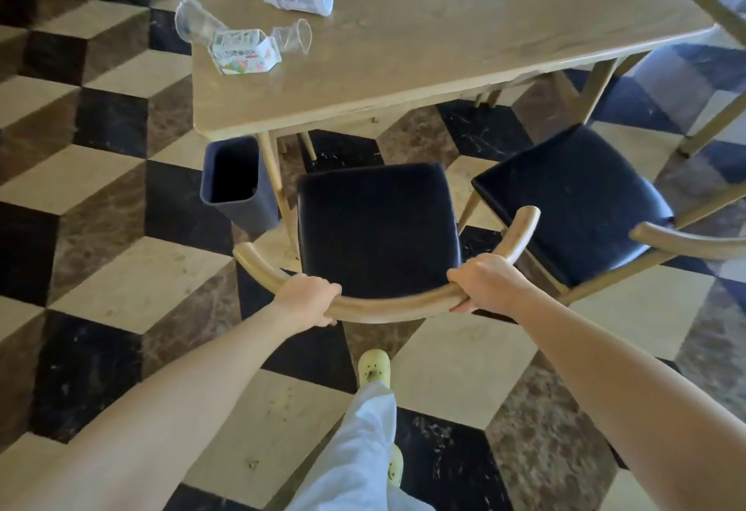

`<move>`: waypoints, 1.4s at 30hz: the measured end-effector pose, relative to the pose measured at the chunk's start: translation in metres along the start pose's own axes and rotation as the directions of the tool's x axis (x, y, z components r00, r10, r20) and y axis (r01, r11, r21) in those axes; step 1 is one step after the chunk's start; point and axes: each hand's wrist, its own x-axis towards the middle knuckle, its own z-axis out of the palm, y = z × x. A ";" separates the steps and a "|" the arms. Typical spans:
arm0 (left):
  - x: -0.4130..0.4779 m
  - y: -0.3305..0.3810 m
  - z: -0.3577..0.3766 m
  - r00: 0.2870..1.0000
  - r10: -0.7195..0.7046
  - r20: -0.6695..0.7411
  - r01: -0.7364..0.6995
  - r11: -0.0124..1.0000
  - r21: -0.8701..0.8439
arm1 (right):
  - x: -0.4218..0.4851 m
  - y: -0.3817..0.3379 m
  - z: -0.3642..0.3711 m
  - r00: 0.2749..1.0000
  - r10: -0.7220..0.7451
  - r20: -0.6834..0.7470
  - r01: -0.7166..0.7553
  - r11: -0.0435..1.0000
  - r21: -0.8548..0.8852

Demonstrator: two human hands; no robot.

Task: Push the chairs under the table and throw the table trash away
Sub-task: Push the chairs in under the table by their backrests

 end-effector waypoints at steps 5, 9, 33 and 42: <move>0.042 -0.020 -0.016 1.000 -0.002 -0.025 0.002 1.000 0.028 | 0.038 0.036 -0.017 1.000 -0.005 0.002 0.005 0.999 -0.053; 0.077 -0.034 -0.035 1.000 -0.009 -0.024 0.011 0.997 0.073 | 0.069 0.068 -0.033 1.000 -0.019 0.000 0.019 0.997 -0.068; 0.172 -0.085 -0.081 0.994 -0.073 -0.086 0.076 0.997 0.028 | 0.175 0.165 -0.076 0.992 -0.127 -0.020 0.125 0.989 -0.078; 0.179 -0.083 -0.090 0.998 -0.031 0.058 0.036 0.995 -0.088 | 0.178 0.179 -0.070 0.990 -0.135 -0.045 0.129 0.985 -0.119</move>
